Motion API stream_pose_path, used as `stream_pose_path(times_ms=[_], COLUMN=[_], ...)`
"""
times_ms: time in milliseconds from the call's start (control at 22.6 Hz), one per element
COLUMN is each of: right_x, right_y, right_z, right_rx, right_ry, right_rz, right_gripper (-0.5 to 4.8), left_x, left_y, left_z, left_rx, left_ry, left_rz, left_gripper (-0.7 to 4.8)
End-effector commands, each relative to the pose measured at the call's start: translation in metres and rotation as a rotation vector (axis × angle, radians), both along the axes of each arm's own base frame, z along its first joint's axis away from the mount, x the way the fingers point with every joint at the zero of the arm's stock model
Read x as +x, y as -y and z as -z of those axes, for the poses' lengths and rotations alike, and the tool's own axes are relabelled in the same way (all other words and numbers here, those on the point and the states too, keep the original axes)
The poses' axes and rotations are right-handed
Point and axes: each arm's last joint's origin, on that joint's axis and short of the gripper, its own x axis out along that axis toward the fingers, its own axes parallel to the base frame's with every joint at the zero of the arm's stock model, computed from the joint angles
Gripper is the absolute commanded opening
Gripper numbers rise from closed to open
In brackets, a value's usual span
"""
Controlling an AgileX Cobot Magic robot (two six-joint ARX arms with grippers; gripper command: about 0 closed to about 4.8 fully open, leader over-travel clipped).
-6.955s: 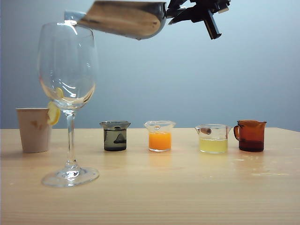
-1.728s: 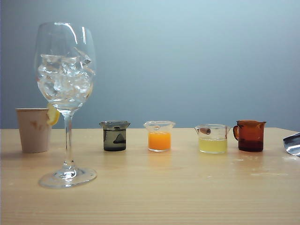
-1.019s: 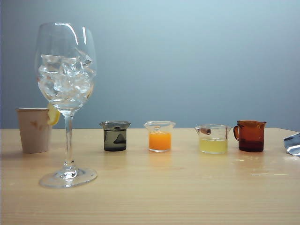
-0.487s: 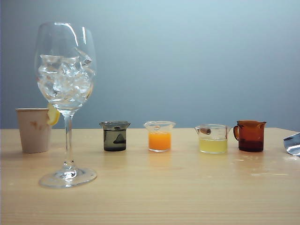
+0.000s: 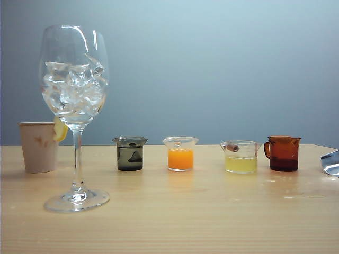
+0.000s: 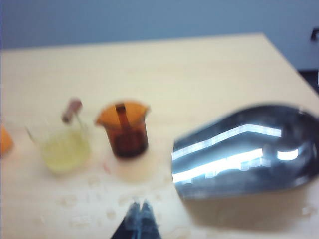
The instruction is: Pick up the ice scoop on the desk filled with ice cubes, pour the ice into the goblet, and finally put the scoop back on the table.
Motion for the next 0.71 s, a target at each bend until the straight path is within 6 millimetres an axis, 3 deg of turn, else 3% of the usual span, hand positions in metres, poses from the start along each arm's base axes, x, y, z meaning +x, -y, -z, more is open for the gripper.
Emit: stream_pose_path(times_ms=[44,399,709], right_x=[-0.001,-0.003,-0.009], right_y=[0.000,0.001,0.002], right_z=[0.015,0.025,0.018], right_rx=[-0.012,-0.030,-0.012], right_ry=[-0.065,-0.160,-0.065], right_rz=[0.001,0.000,0.002], right_gripper=[-0.05,-0.05,-0.05], left_x=[0.007,0.017,0.020], left_y=[0.001,0.003,0.004], left_z=[0.012,0.053,0.072], left_rx=[-0.003,0.026,0.042], left_ry=[0.038,-0.108,-0.194], left_rz=[0.003,0.003,0.004], left_gripper=[-0.01,-0.01,-0.01])
